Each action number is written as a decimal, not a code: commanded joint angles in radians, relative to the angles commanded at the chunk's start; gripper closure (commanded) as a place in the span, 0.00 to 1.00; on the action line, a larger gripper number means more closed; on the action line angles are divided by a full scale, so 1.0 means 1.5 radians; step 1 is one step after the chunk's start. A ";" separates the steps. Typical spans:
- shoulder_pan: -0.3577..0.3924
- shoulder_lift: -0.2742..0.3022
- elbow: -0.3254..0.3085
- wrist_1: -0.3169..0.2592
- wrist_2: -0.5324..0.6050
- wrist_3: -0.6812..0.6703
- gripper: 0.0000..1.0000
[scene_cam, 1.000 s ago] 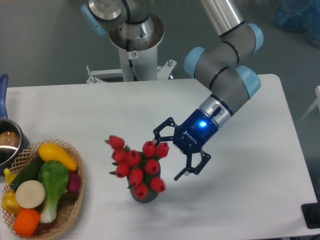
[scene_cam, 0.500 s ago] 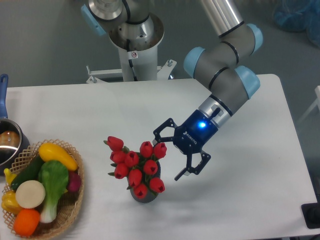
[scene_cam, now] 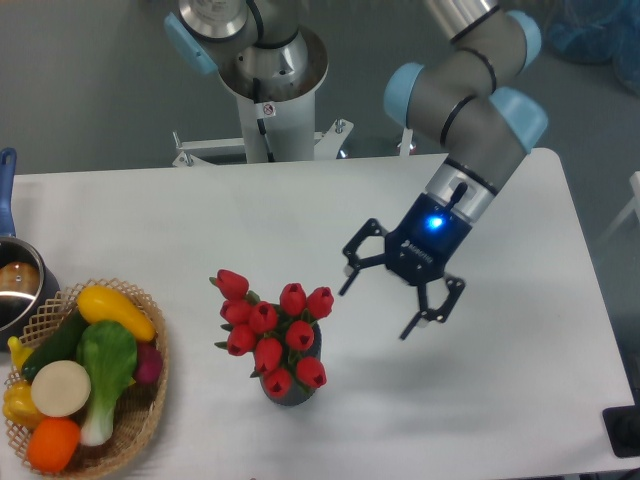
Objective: Insert the flowers into the vase
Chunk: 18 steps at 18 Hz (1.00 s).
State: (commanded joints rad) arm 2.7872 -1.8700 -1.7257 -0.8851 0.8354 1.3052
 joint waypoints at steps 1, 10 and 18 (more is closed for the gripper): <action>0.002 0.003 0.001 0.000 0.040 0.014 0.00; 0.022 -0.002 0.052 0.001 0.299 0.105 0.00; 0.033 -0.030 0.089 -0.012 0.441 0.113 0.00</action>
State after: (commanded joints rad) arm 2.8364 -1.9144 -1.5923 -0.9034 1.4968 1.4742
